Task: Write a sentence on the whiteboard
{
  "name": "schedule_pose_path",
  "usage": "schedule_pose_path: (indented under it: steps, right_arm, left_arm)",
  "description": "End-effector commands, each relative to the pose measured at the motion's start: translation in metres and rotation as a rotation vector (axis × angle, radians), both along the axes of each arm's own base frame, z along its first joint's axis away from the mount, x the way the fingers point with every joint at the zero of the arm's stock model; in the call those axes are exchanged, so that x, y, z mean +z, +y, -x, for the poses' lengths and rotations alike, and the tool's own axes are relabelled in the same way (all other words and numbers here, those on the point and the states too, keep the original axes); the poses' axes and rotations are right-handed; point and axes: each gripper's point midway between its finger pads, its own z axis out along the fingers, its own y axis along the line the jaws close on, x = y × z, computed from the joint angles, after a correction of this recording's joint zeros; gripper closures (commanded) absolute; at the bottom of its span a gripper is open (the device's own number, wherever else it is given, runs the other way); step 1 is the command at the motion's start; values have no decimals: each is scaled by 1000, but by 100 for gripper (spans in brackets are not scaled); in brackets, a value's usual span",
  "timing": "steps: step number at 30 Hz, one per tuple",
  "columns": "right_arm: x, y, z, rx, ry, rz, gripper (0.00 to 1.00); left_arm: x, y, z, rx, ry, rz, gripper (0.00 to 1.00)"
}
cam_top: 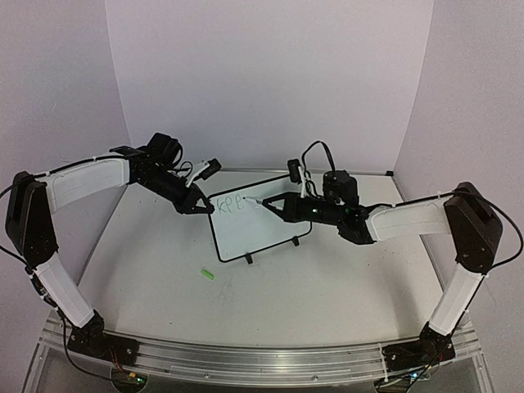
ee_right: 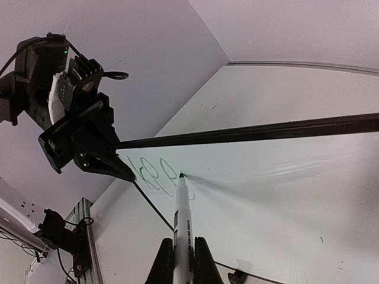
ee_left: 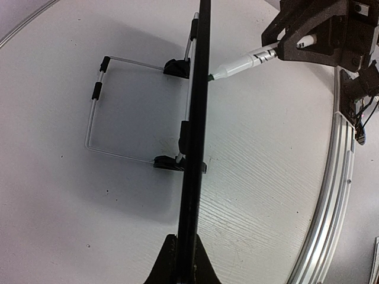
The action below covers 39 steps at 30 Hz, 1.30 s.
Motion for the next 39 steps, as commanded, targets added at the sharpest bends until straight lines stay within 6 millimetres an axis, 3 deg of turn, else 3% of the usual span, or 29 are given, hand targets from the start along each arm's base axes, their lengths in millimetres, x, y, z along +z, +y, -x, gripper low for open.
schedule_pose_path:
  steps: [1,6,10,23,39]
  right_arm:
    - [-26,-6,-2,-34,44,24,100]
    - [-48,-7,3,-23,94,34,100]
    - [-54,-5,5,-9,112,31,100]
    - [19,-8,17,30,-13,-69,100]
    - [22,3,-7,-12,-46,-63,100]
  left_arm:
    - [-8,8,-7,9,-25,-66,100]
    - [-8,8,-7,11,-25,-66,100]
    - [-9,8,-8,10,-24,-67,100]
    - [-9,7,-8,9,-24,-65,100]
    - [-9,7,-8,8,-22,-66,100]
